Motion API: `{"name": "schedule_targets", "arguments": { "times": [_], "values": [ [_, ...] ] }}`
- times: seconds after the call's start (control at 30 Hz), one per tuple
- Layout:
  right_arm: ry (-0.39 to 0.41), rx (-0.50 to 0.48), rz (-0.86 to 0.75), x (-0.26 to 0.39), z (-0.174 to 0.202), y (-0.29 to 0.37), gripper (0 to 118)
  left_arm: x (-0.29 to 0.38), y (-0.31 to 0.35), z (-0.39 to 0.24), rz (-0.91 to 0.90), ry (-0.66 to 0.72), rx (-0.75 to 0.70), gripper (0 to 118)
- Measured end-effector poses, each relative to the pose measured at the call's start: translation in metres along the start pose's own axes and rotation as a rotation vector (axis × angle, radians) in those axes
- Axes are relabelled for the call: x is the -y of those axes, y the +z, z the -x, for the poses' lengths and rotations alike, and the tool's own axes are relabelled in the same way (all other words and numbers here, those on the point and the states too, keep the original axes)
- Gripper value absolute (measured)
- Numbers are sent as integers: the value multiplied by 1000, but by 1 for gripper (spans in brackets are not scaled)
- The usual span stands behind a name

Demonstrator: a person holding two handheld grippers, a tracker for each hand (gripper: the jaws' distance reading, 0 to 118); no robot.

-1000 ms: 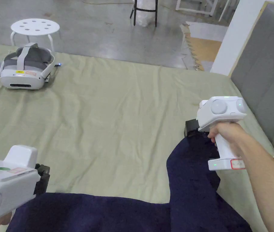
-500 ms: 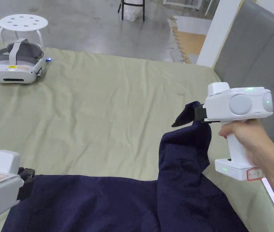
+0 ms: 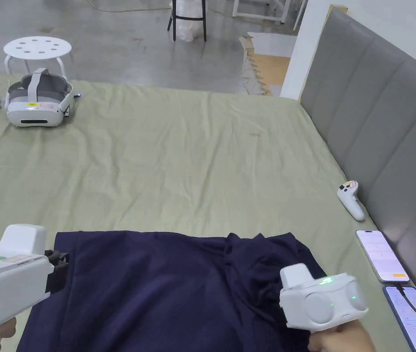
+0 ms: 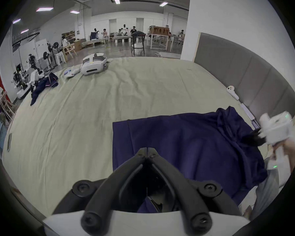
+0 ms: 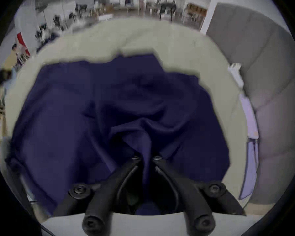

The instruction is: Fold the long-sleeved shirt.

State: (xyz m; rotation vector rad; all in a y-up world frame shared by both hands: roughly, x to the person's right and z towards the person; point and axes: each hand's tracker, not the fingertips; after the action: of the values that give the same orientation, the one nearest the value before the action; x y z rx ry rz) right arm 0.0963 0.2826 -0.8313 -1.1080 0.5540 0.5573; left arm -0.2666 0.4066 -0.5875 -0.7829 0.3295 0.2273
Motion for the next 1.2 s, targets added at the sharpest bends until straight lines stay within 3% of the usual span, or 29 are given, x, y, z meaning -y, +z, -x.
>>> {"name": "schedule_targets", "arguments": {
  "times": [0.07, 0.1, 0.13, 0.2, 0.23, 0.3, 0.33, 0.37, 0.43, 0.47, 0.57, 0.6, 0.67, 0.7, 0.73, 0.83, 0.97, 1.0, 1.03, 1.07, 1.1, 1.13, 1.17, 1.2],
  "values": [
    [-9, 11, -130, 0, 5, 8, 5, 2, 7, -3, -2, -7, -5, 3],
    [-12, 10, -94, -7, 4, 18, 10, 3, 11, -5, -6, -12, -13, 3],
    [-11, -9, -59, -12, 1, 23, 28, 4, 12, -7, -14, -14, -21, 3],
    [-7, -36, -139, -9, 1, 56, 96, 4, 13, -9, -18, -13, -17, 3],
    [-23, -30, -193, -6, -2, 69, 96, 5, 15, -9, -17, -9, -13, 3],
    [-55, -64, -260, 0, -11, 97, 118, 5, 19, -13, -22, -1, -7, 3],
    [-80, -102, -293, 2, -21, 109, 115, 5, 18, -14, -22, -2, -3, 3],
    [-111, -130, -295, 2, -27, 118, 102, 3, 16, -14, -17, -4, 1, 3],
    [-179, -105, -324, 3, -37, 134, 23, -7, 6, -16, 1, -14, -4, 3],
    [-184, -83, -350, 2, -39, 145, 1, -12, 0, -15, 10, -25, 1, 3],
    [-162, -35, -392, 6, -44, 155, 1, -33, -36, -2, 43, 31, -6, 3],
    [-168, -36, -393, 4, -49, 149, 1, -41, -53, 5, 72, 57, -15, 18],
    [-193, -39, -359, 0, -54, 142, 1, -55, -90, 18, 123, 84, -34, 78],
    [-203, -38, -342, -2, -55, 138, 1, -60, -111, 24, 168, 79, -65, 102],
    [-203, -38, -337, -7, -62, 128, 1, -62, -129, 30, 209, 75, -86, 104],
    [-203, -34, -299, -21, -66, 111, 1, -64, -167, 39, 219, 77, -103, 85],
    [-229, -53, -252, -60, -77, 87, 1, -55, -199, 38, 328, 66, -124, 86],
    [-240, -52, -250, -73, -85, 78, 1, -56, -194, 33, 296, 70, -126, 78],
    [-243, -49, -245, -85, -89, 73, 1, -65, -190, 29, 313, 78, -148, 58],
    [-246, -38, -240, -100, -93, 66, 7, -71, -184, 27, 313, 63, -140, 23],
    [-247, -28, -233, -115, -98, 59, 29, -77, -176, 25, 287, 15, -93, 12],
    [-252, -26, -222, -128, -101, 55, 53, -81, -172, 24, 279, 30, 8, 12],
    [-253, -25, -188, -142, -104, 46, 74, -86, -167, 21, 265, 53, -7, 12],
    [-248, -26, -138, -155, -107, 37, 87, -90, -167, 21, 266, 34, -42, 12]
  ]
}}
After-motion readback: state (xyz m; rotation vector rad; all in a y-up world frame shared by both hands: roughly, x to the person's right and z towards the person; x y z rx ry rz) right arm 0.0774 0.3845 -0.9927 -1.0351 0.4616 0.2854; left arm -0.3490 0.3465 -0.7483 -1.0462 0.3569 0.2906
